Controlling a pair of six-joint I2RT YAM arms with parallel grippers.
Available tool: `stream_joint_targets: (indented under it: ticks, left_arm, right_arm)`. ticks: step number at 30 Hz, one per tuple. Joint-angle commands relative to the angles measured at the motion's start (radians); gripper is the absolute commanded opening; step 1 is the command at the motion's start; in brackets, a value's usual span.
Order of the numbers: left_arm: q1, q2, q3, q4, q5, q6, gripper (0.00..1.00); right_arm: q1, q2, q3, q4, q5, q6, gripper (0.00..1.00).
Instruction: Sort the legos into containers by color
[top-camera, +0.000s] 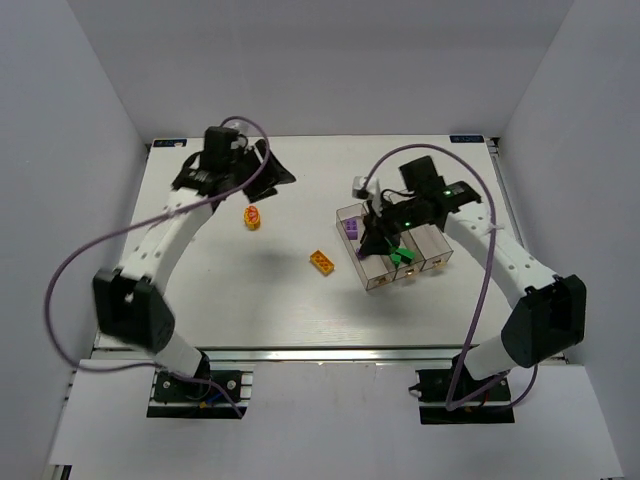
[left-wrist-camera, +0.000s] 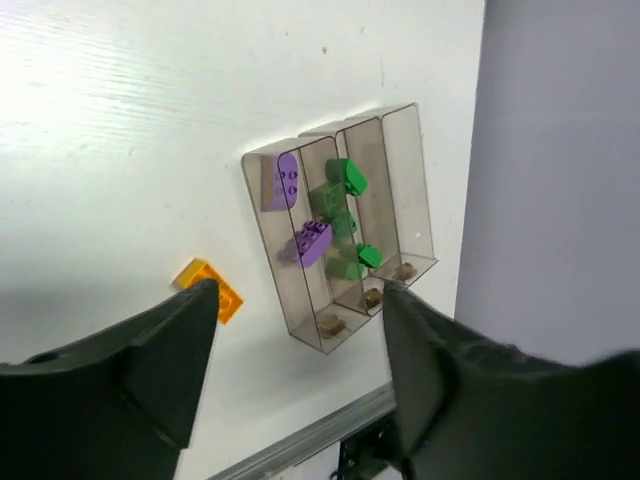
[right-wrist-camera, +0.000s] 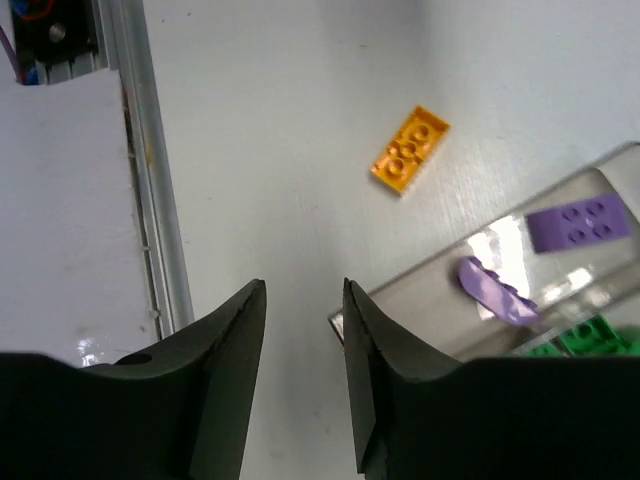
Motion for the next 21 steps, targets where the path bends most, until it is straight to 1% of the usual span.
stream_joint_targets:
  ticks: [1, 2, 3, 4, 5, 6, 7, 8, 9, 10, 11, 12, 14, 16, 21]
  left_arm:
    - [-0.016, -0.264, -0.174, -0.058, -0.157, 0.074, 0.78]
    - [-0.016, -0.318, -0.216, -0.058, -0.158, 0.074, 0.81]
    - [-0.007, -0.369, -0.257, -0.069, -0.211, 0.071, 0.83]
    - [-0.006, -0.459, -0.329, -0.074, -0.228, 0.062, 0.84]
    - [-0.006, -0.499, -0.36, -0.081, -0.245, 0.054, 0.85]
    - [-0.006, -0.539, -0.385, -0.103, -0.28, 0.047, 0.85]
    - [-0.006, -0.608, -0.427, -0.115, -0.291, 0.029, 0.85]
    - [-0.006, -0.637, -0.446, -0.127, -0.306, 0.016, 0.85]
    - [-0.006, -0.67, -0.463, -0.153, -0.312, 0.005, 0.85]
    - [-0.006, -0.699, -0.478, -0.167, -0.36, -0.019, 0.86]
    - [-0.006, -0.751, -0.503, -0.179, -0.371, -0.03, 0.86]
    - [-0.006, -0.774, -0.514, -0.204, -0.381, -0.039, 0.86]
    - [-0.006, -0.826, -0.531, -0.222, -0.403, -0.061, 0.86]
    - [-0.006, -0.849, -0.534, -0.259, -0.421, -0.074, 0.86]
    - [-0.006, -0.898, -0.543, -0.311, -0.443, -0.097, 0.86]
  right_arm:
    - [0.138, 0.047, 0.005, 0.106, 0.219, 0.085, 0.47]
    - [0.155, 0.068, 0.014, 0.106, 0.22, 0.107, 0.49]
    - [0.169, 0.09, 0.019, 0.141, 0.285, 0.136, 0.51]
    - [0.211, 0.139, 0.037, 0.155, 0.317, 0.198, 0.53]
    - [0.225, 0.166, 0.056, 0.161, 0.342, 0.226, 0.57]
    - [0.245, 0.227, 0.074, 0.166, 0.394, 0.26, 0.58]
    - [0.253, 0.257, 0.091, 0.178, 0.42, 0.336, 0.6]
    - [0.281, 0.283, 0.115, 0.183, 0.443, 0.372, 0.63]
    - [0.29, 0.318, 0.116, 0.202, 0.494, 0.407, 0.64]
    - [0.296, 0.335, 0.117, 0.25, 0.534, 0.447, 0.66]
    - [0.328, 0.354, 0.125, 0.259, 0.574, 0.498, 0.71]
    - [0.339, 0.399, 0.158, 0.253, 0.616, 0.509, 0.72]
    - [0.357, 0.441, 0.188, 0.244, 0.65, 0.548, 0.76]
    - [0.374, 0.486, 0.214, 0.243, 0.666, 0.555, 0.8]
    - [0.391, 0.535, 0.223, 0.259, 0.683, 0.572, 0.81]
